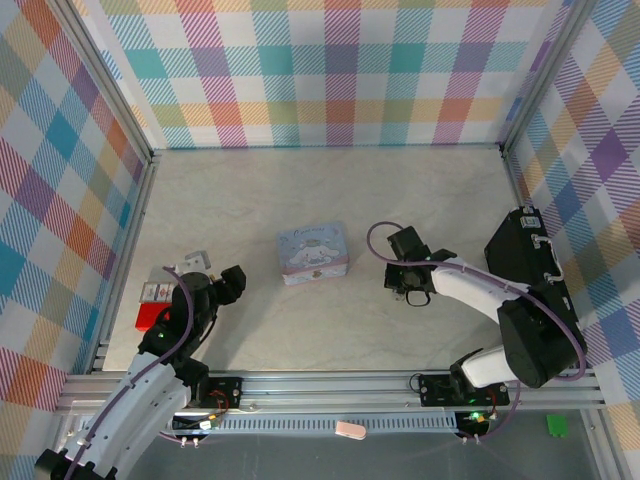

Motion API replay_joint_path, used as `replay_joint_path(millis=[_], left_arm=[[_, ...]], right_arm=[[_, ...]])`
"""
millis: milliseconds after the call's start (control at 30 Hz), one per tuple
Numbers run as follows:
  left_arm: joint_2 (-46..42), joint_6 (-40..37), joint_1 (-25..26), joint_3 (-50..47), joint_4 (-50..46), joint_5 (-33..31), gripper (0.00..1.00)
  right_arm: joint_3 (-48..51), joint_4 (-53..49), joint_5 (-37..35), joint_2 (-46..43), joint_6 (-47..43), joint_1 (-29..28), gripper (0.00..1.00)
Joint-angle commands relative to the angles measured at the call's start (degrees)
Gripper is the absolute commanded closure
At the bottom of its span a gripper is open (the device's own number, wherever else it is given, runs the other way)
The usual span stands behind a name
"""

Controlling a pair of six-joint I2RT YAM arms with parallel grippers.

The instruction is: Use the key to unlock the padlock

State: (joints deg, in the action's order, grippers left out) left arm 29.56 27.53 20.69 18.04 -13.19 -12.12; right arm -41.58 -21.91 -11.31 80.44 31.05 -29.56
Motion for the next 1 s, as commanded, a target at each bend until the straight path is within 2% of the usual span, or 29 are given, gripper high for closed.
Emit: replay_joint_path(millis=[0, 133, 400, 500, 600, 733, 833, 967], left_arm=[[0.04, -0.99, -0.74, -0.59, 1.05, -0.54, 0.27], [0.19, -1.1, -0.74, -0.55, 1.15, -0.58, 0.26], [0.41, -1.33, -0.74, -0.03, 0.8, -0.75, 0.25], [0.86, -2.48, -0.74, 1.12, 0.34, -1.21, 0.22], [1.49, -4.53, -0.74, 3.16, -0.51, -3.71, 0.19], [2.87, -6.8, -0.74, 5.84, -1.15, -11.94, 0.01], [4.79, -9.11, -0.74, 6.15, 1.53, -19.74, 0.0], [9.3, -10.78, -0.74, 6.03, 6.88, -30.81, 0.0]], right_arm=[[-1.72, 0.73, 0.87, 0.07, -1.55, 0.29, 0.88], [-1.86, 0.66, 1.86, -0.28, -2.17, 0.3, 0.82], [-2.74, -1.38, 2.46, -4.23, -3.63, 0.29, 0.78], [-3.71, -3.58, 1.99, -8.94, -5.37, 0.34, 0.72], [-4.38, -5.19, -1.79, -14.48, -7.81, 0.29, 0.61], [-2.97, -3.32, -11.79, -22.32, -11.64, 0.29, 0.47], [2.39, 5.13, -18.1, -28.21, -16.78, 0.34, 0.32], [8.9, 15.04, -21.27, -32.53, -21.48, 0.86, 0.23]])
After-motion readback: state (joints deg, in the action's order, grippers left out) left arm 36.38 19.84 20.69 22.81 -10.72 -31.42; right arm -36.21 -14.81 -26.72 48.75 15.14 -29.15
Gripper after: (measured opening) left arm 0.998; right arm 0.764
